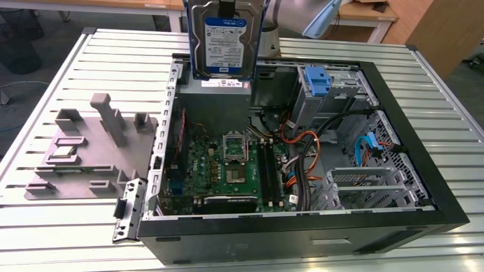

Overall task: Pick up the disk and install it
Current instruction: 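Pick up the disk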

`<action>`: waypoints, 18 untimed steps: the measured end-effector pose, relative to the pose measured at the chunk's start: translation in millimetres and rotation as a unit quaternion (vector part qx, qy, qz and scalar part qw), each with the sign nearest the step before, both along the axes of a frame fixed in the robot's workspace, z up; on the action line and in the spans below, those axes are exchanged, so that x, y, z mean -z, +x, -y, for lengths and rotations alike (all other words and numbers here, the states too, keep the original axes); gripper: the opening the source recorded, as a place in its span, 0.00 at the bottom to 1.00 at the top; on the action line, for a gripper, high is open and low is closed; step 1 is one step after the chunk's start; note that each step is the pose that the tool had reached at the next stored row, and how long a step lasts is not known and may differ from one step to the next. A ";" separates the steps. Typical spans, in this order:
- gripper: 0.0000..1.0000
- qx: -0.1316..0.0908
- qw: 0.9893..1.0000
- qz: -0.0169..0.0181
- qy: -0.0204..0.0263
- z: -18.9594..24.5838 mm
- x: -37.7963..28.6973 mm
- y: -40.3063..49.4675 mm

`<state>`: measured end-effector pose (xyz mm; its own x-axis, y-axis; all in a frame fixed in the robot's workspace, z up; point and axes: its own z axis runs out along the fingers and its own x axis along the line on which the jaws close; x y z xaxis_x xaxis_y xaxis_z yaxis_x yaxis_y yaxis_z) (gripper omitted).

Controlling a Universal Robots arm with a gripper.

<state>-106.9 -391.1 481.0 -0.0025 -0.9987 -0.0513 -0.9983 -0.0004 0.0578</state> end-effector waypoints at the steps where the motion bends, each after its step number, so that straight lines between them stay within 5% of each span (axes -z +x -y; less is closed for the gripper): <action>1: 0.35 0.000 1.000 0.000 0.000 0.0 0.0 0.0; 18: 0.35 0.000 1.000 0.016 0.000 3.8 1.4 0.0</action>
<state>-106.8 -394.8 479.6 -0.0009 -0.9987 -0.0513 -0.9996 -0.0005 0.0268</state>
